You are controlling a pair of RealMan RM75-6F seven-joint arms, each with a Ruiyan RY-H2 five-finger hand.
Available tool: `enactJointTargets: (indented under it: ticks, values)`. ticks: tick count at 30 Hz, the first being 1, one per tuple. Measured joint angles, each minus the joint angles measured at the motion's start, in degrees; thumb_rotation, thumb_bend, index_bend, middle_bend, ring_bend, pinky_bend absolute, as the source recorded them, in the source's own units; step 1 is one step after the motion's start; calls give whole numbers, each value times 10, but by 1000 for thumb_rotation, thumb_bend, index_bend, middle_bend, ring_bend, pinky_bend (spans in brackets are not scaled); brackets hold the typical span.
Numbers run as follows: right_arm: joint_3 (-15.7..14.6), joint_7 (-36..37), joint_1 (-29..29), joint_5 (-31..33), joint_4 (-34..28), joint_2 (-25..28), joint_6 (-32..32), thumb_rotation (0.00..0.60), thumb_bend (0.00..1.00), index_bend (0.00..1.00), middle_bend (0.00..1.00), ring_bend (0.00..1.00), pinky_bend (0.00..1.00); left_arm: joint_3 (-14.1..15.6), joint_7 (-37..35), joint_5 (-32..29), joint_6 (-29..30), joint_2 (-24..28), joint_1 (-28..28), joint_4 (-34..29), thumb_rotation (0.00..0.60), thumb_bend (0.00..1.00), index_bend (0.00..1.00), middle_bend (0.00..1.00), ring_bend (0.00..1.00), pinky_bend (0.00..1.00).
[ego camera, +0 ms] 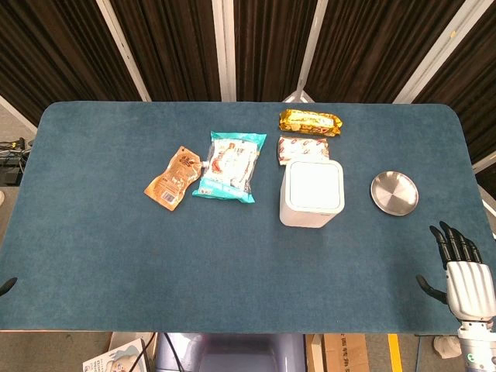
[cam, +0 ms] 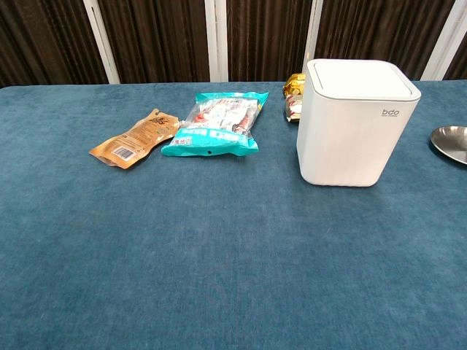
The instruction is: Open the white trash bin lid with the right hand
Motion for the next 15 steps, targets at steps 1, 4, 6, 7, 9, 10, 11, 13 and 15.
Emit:
enactJointTargets:
  ticks: [1,4,6,7,9,10,11,13,15]
  values:
    - [0,0,0,0,0,0,0,600,192,117,91,117,163,0,-1,0,0,0,0,0,600,4,184,106,0,142]
    - [0,0,-1,0,-1,1,2,600,193,117,91,117,163,0,-5,-1,1,1,1,1,600,4,186,106,0,142]
    - [0,0,-2,0,-1,1,3,600,193,117,92,117,163,0,-7,0,3,1,2,2,600,4,188,106,0,142]
    - [0,1,-2,0,-1,1,3,600,192,117,92,117,163,0,-7,1,4,2,3,2,600,4,188,106,0,142]
    - [-1,1,-1,-1,-1,1,2,600,192,117,92,116,163,0,-7,2,6,1,3,2,600,4,188,106,0,142]
    - [-1,1,-1,-1,-1,1,1,600,192,117,92,116,163,1,-6,3,6,1,3,2,600,4,188,106,0,142]
    - [-1,0,-1,-1,-1,1,0,600,192,117,92,116,163,0,-6,3,6,0,3,2,600,4,188,106,0,142]
    - [-2,-2,0,-1,0,1,-3,600,193,117,92,117,163,0,-4,3,6,-1,2,2,600,4,188,106,0,142]
    - [-2,-3,0,-1,0,0,-4,600,192,117,92,117,163,0,0,3,3,-1,1,2,600,4,188,106,0,142]
